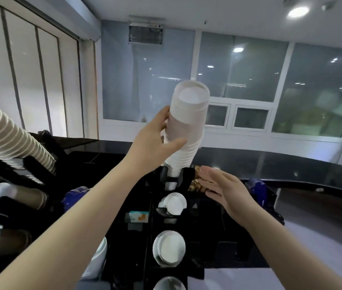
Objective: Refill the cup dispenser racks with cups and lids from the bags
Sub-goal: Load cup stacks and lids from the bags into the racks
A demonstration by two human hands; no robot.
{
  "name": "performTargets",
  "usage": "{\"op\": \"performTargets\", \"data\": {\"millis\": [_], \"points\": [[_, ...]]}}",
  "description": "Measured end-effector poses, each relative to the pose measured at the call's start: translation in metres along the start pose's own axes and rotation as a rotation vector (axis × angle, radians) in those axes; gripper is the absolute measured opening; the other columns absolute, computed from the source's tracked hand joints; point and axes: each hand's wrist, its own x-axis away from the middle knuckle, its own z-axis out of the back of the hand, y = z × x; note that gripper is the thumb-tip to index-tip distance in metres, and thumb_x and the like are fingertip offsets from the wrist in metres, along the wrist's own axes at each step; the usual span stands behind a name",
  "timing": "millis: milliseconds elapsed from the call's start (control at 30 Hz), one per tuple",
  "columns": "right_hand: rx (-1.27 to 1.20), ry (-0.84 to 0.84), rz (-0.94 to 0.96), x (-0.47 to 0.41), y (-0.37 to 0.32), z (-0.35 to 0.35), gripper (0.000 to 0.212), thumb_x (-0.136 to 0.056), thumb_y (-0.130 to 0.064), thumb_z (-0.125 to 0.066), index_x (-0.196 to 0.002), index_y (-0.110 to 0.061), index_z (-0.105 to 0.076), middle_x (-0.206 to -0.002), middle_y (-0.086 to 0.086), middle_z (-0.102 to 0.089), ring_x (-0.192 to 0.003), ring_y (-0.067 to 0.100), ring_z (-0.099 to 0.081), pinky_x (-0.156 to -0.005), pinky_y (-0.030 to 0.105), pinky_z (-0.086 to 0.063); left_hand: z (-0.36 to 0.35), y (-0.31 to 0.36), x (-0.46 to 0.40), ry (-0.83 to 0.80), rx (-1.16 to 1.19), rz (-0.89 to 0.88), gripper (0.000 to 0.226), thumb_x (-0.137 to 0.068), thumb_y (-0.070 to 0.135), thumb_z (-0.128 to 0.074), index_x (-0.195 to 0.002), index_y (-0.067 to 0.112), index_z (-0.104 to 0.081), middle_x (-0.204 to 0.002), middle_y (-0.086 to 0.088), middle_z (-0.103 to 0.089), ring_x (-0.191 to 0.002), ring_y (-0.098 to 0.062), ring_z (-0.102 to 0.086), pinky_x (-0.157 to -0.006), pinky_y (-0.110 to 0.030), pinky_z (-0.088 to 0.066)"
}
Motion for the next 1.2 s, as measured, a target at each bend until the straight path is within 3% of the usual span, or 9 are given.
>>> {"op": "performTargets", "data": {"millis": [100, 233, 333, 433, 533, 700, 900, 1100, 1200], "points": [[0.207, 0.075, 0.105, 0.030, 0.004, -0.003, 0.034, -0.089, -0.041, -0.062, -0.122, -0.033, -0.062, -0.127, -0.014, -0.061, -0.119, 0.003, -0.055, -0.103, 0.029, -0.041, -0.010, -0.017, 0.040, -0.050, -0.065, 0.054, 0.072, -0.085, 0.035, -0.062, -0.146, 0.040, -0.025, -0.141, 0.026, -0.042, -0.127, 0.006, -0.038, -0.100, -0.020, -0.036], [0.710, 0.098, 0.208, 0.074, 0.014, -0.004, 0.048, -0.095, -0.039, -0.053, -0.142, -0.030, -0.045, -0.140, -0.013, -0.049, -0.129, 0.005, -0.044, -0.107, 0.024, -0.034, -0.029, -0.031, 0.094, -0.212, -0.176, 0.065, 0.082, -0.085, 0.041, -0.062, -0.148, 0.040, -0.009, -0.138, 0.035, -0.019, -0.129, 0.014, -0.023, -0.088, 0.004, -0.016], [0.861, 0.130, 0.207, 0.105, 0.022, -0.004, 0.054, -0.096, -0.039, -0.051, -0.146, -0.026, -0.037, -0.150, -0.009, -0.038, -0.139, 0.006, -0.031, -0.109, 0.020, -0.024, -0.035, -0.034, 0.112, -0.320, -0.315, 0.045, 0.092, -0.086, 0.041, -0.061, -0.151, 0.036, 0.004, -0.155, 0.023, -0.004, -0.143, 0.001, -0.005, -0.105, -0.015, -0.015], [0.862, 0.173, 0.164, 0.135, 0.023, -0.009, 0.056, -0.096, -0.041, -0.050, -0.147, -0.028, -0.034, -0.153, -0.010, -0.034, -0.140, 0.004, -0.026, -0.106, 0.017, -0.019, -0.031, -0.029, 0.121, -0.271, -0.431, 0.065, 0.089, -0.089, 0.040, -0.059, -0.153, 0.028, 0.002, -0.161, 0.010, 0.002, -0.147, -0.008, -0.001, -0.111, -0.026, -0.021], [0.936, 0.186, 0.152, 0.163, 0.028, -0.011, 0.058, -0.095, -0.045, -0.049, -0.149, -0.029, -0.031, -0.155, -0.011, -0.028, -0.144, 0.005, -0.017, -0.108, 0.020, -0.014, -0.039, -0.018, 0.140, -0.327, -0.489, -0.031, 0.084, -0.091, 0.039, -0.057, -0.153, 0.023, -0.002, -0.161, 0.006, 0.003, -0.147, -0.013, 0.000, -0.117, -0.033, -0.018], [1.079, 0.222, 0.063, 0.218, 0.043, 0.017, 0.062, -0.096, -0.048, -0.046, -0.151, -0.030, -0.025, -0.159, -0.010, -0.019, -0.147, 0.009, -0.006, -0.117, 0.030, -0.012, -0.089, 0.011, 0.172, -0.520, -0.514, -0.132, 0.086, -0.092, 0.044, -0.054, -0.152, 0.026, 0.004, -0.161, 0.004, 0.007, -0.148, -0.017, 0.003, -0.120, -0.040, -0.012], [1.222, 0.398, -0.039, 0.299, 0.040, 0.099, 0.062, -0.097, -0.045, -0.047, -0.151, -0.025, -0.025, -0.159, -0.004, -0.019, -0.148, 0.015, -0.008, -0.116, 0.027, -0.006, -0.174, 0.065, 0.181, -0.640, -0.499, -0.349, 0.084, -0.093, 0.051, -0.047, -0.152, 0.027, 0.009, -0.160, 0.006, 0.009, -0.147, -0.016, 0.006, -0.116, -0.036, 0.001], [1.359, 0.561, -0.218, 0.410, 0.037, 0.205, 0.061, -0.097, -0.046, -0.045, -0.151, -0.026, -0.026, -0.160, -0.008, -0.015, -0.148, 0.013, -0.003, -0.120, 0.041, -0.009, -0.307, 0.152, 0.206, -0.754, -0.379, -0.563, 0.082, -0.094, 0.050, -0.043, -0.151, 0.025, 0.011, -0.161, 0.000, 0.008, -0.148, -0.020, 0.006, -0.117, -0.037, 0.004], [1.418, 0.616, -0.340, 0.478, 0.039, 0.264, 0.060, -0.097, -0.044, -0.046, -0.151, -0.027, -0.025, -0.160, -0.008, -0.014, -0.148, 0.014, -0.002, -0.119, 0.041, -0.006, -0.381, 0.197, 0.232, -0.790, -0.298, -0.640, 0.084, -0.093, 0.051, -0.045, -0.149, 0.027, 0.013, -0.160, 0.001, 0.009, -0.148, -0.018, 0.006, -0.116, -0.035, 0.006]]}}
